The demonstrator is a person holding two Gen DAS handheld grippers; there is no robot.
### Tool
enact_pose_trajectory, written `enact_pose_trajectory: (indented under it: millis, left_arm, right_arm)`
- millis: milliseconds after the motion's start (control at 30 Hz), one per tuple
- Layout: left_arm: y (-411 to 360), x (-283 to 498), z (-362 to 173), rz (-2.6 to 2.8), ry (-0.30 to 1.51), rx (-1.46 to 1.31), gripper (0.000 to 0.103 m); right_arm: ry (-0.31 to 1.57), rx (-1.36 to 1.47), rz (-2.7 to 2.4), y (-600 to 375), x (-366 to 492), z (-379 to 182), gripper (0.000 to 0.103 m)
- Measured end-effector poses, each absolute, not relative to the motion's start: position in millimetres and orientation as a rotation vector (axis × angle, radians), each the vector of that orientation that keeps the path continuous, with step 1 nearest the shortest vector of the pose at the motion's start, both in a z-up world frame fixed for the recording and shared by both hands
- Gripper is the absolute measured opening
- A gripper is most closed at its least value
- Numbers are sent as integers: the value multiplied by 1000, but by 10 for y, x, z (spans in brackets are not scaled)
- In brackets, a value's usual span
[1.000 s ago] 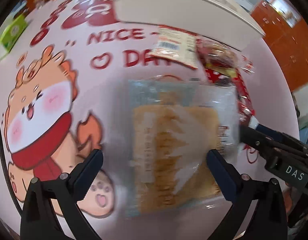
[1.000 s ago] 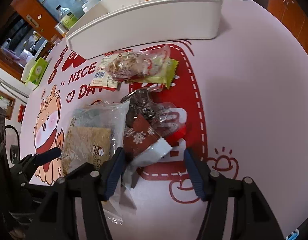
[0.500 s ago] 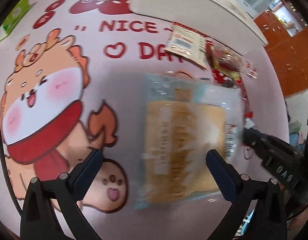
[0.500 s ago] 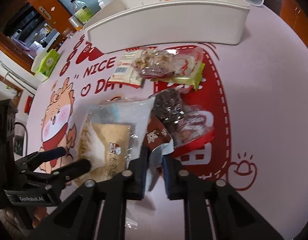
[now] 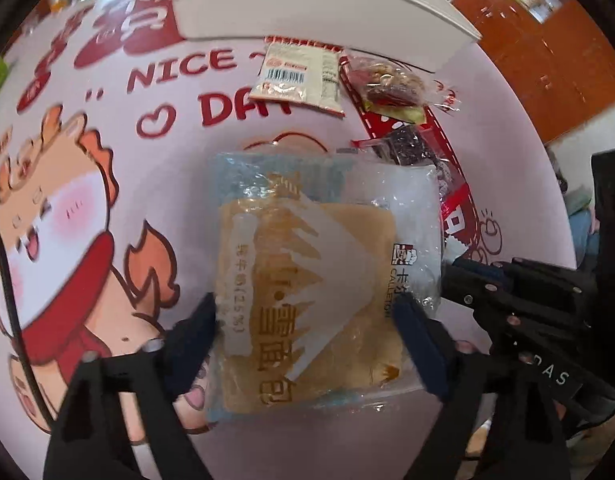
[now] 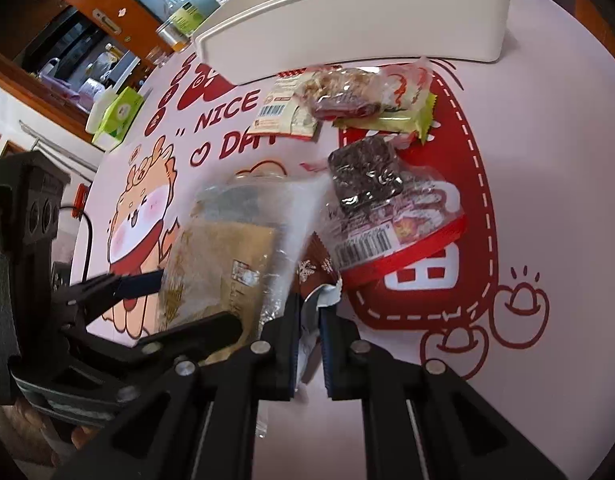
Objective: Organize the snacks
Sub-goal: 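Grasp the bread bag with the left tool while the right tool grasps a brown candy bag, then carry the bread bag and brown candy bag into the tray and release them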
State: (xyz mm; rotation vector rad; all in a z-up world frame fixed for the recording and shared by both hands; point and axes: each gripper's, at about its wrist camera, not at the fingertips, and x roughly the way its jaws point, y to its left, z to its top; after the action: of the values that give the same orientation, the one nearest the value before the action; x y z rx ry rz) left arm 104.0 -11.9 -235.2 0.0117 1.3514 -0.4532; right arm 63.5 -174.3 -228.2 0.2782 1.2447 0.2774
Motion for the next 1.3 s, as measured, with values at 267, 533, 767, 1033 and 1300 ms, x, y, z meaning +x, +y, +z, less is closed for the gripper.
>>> enact_pose_trajectory:
  millis: [267, 533, 767, 1033, 1300]
  left_arm:
    - [105, 1125, -2122, -436, 1302, -117, 26]
    - [249, 1035, -1756, -444, 1230, -132, 22]
    - [255, 1070, -1157, -466, 1097, -143, 22]
    - [200, 1258, -554, -426, 939, -87, 23]
    - [128, 1637, 108, -362, 777, -60, 23]
  right_arm:
    - [1246, 261, 264, -1760, 609, -2237, 9]
    - [1214, 279, 275, -1788, 540, -2068, 8]
    - [1132, 284, 272, -1872, 565, -1715, 8]
    - [981, 254, 238, -2056, 688, -1077, 8]
    - [784, 160, 168, -2303, 990, -274, 8]
